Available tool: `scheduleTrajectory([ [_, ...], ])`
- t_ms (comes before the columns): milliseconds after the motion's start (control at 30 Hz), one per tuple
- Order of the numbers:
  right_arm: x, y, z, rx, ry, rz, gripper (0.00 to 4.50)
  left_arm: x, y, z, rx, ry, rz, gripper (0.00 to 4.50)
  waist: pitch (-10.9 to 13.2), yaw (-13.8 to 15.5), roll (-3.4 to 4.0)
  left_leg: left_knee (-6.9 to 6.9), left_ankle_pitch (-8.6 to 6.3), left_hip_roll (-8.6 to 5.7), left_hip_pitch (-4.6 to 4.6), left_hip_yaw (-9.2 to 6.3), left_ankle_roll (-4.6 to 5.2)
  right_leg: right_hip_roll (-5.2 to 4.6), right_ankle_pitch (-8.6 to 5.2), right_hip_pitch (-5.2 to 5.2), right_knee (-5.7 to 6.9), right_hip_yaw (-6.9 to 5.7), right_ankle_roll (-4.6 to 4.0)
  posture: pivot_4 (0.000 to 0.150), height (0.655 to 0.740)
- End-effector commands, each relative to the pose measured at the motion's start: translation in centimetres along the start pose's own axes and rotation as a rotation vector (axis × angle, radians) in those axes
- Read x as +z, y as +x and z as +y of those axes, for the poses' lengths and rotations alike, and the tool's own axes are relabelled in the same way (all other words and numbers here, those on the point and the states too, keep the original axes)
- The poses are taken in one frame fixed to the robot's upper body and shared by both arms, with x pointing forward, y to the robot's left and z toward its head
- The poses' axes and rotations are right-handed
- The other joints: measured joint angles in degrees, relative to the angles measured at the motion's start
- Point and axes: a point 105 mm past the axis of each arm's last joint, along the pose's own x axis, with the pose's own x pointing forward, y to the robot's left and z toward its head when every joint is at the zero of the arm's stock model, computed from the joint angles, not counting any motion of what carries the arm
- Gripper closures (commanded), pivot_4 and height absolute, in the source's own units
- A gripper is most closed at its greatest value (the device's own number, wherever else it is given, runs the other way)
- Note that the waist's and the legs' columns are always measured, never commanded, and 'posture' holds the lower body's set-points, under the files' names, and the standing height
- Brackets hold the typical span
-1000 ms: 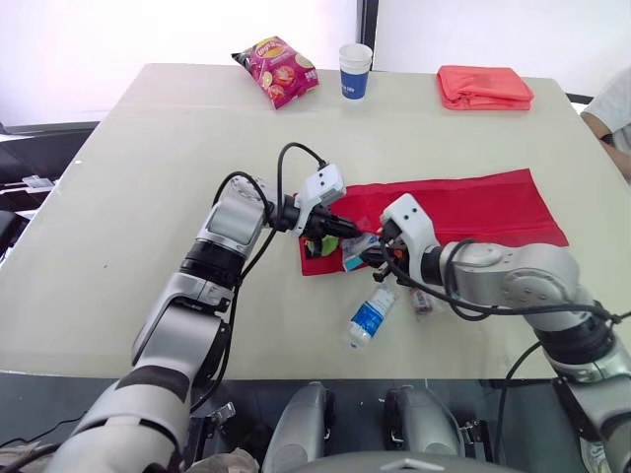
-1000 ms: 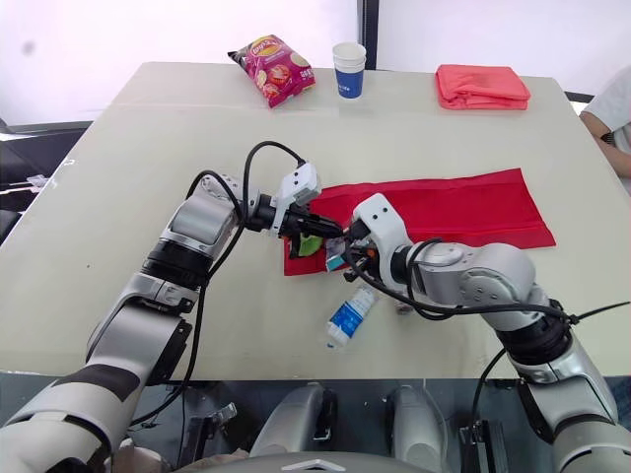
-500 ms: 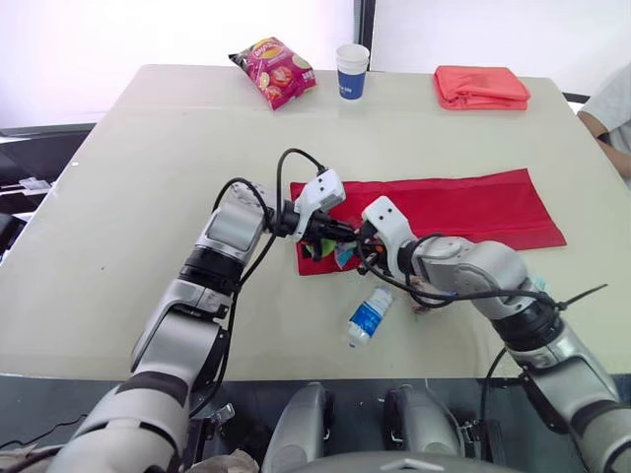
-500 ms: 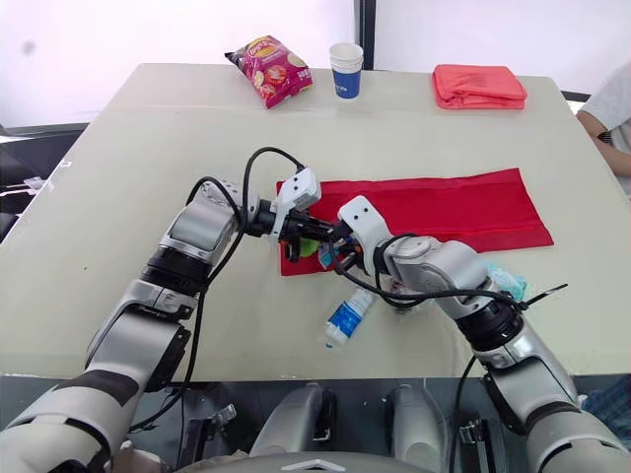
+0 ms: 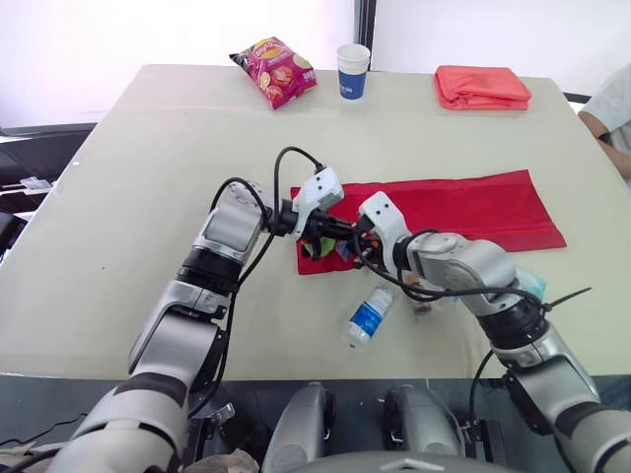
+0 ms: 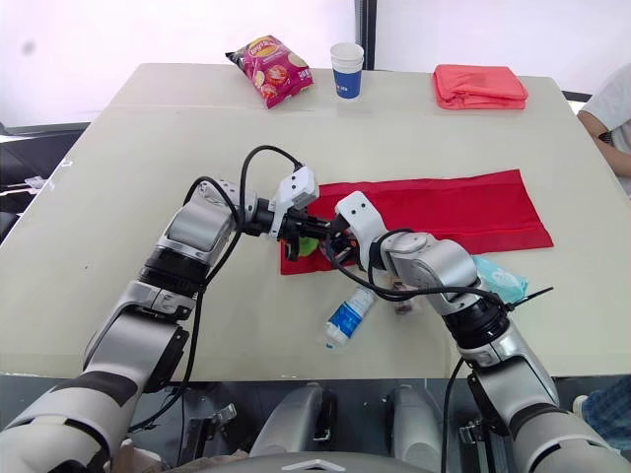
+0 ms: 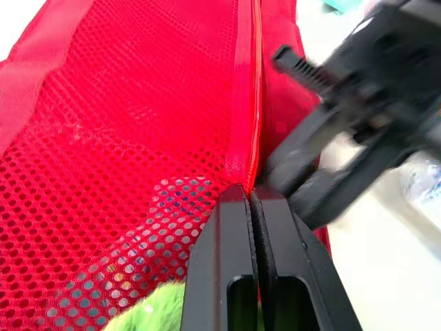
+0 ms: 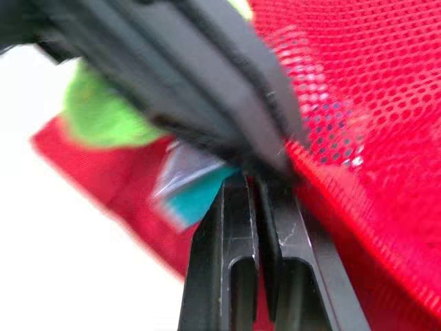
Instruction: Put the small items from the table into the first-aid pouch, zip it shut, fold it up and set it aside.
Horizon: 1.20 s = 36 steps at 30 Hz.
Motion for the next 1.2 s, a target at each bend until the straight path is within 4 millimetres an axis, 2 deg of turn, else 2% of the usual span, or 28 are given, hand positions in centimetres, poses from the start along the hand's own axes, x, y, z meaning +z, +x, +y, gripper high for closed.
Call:
scheduleTrajectory([
  [33, 1.4, -1.6, 1.7, 0.087, -0.02, -0.064, 4.33, 0.7, -0.1, -0.3, -0.01, 0.035, -0.018, 4.5, 0.0, 0.01, 0.0, 0.0, 0.0, 0.0, 0.0, 0.0, 0.0, 0.0, 0.0, 0.0, 0.0, 0.0, 0.0, 0.15, 0.7395],
  [200, 1.5, -1.1, 2.1, 0.1, 0.011, -0.08, 4.33, 0.6, -0.1, -0.3, -0.008, 0.029, -0.02, 4.5, 0.0, 0.0, 0.0, 0.0, 0.0, 0.0, 0.01, 0.0, 0.0, 0.01, 0.0, 0.0, 0.0, 0.01, 0.0, 0.15, 0.7395],
  [333, 1.3, 0.4, 2.4, 0.114, 0.046, -0.076, 4.33, 0.7, -0.1, -0.4, -0.009, 0.026, -0.023, 4.5, 0.0, -0.03, 0.0, 0.0, 0.0, 0.0, 0.02, 0.0, 0.0, 0.01, 0.0, 0.0, 0.0, 0.0, 0.0, 0.15, 0.7395],
  [500, 1.0, 1.9, 1.2, 0.018, 0.007, -0.064, 4.33, 0.9, -0.1, -0.7, -0.018, 0.022, -0.028, 4.5, 0.0, -0.04, 0.0, 0.0, 0.0, -0.02, 0.02, 0.01, 0.0, 0.01, 0.0, -0.01, 0.0, -0.01, 0.0, 0.15, 0.7395],
  [667, 2.3, 2.5, -0.7, -0.114, -0.003, -0.146, 4.33, 0.7, -0.2, -1.1, -0.025, 0.012, -0.024, 4.5, 0.0, -0.2, 0.0, 0.0, 0.02, -0.01, 0.04, 0.0, -0.04, 0.02, 0.0, -0.01, 0.0, 0.0, 0.0, 0.15, 0.7395],
  [767, 3.6, 2.8, -0.9, -0.133, -0.003, -0.223, 4.33, 0.5, -0.2, -1.5, -0.029, 0.005, -0.023, 4.5, 0.0, -0.26, 0.0, 0.0, 0.03, 0.0, 0.06, 0.0, -0.06, 0.02, 0.0, -0.02, -0.01, 0.01, 0.0, 0.15, 0.7395],
  [1000, 4.4, 3.6, -0.4, -0.161, -0.079, -0.272, 4.33, 0.0, -0.3, -1.3, -0.013, -0.021, -0.017, 4.5, 0.01, -0.34, 0.01, 0.0, 0.04, -0.01, 0.06, -0.01, -0.08, 0.02, 0.0, -0.03, -0.01, 0.0, 0.0, 0.15, 0.7395],
  [1200, 3.8, 2.4, 1.7, -0.021, -0.117, -0.258, 4.33, -0.2, -0.7, -0.8, 0.004, -0.055, -0.025, 4.5, 0.01, -0.13, 0.02, 0.0, 0.05, -0.01, 0.05, -0.02, -0.08, 0.01, 0.0, -0.03, -0.03, -0.01, 0.0, 0.15, 0.7395],
])
